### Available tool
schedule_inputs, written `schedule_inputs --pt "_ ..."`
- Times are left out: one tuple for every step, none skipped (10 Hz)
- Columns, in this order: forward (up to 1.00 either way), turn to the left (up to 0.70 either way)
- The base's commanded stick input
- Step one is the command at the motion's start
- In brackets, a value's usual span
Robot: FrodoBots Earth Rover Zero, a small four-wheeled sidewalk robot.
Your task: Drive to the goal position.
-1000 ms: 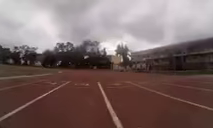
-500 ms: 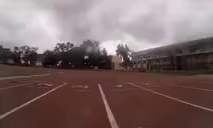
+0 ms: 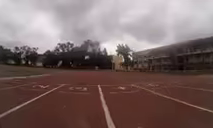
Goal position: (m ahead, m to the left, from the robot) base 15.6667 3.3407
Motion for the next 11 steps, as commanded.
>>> schedule_inputs --pt "0.70 0.00" --pt "0.70 0.00" --pt "0.70 0.00" --pt "0.70 0.00" --pt "0.70 0.00" --pt "0.70 0.00" --pt "0.70 0.00" --pt "0.70 0.00" --pt "0.70 0.00" --pt "0.70 0.00" --pt "0.70 0.00"
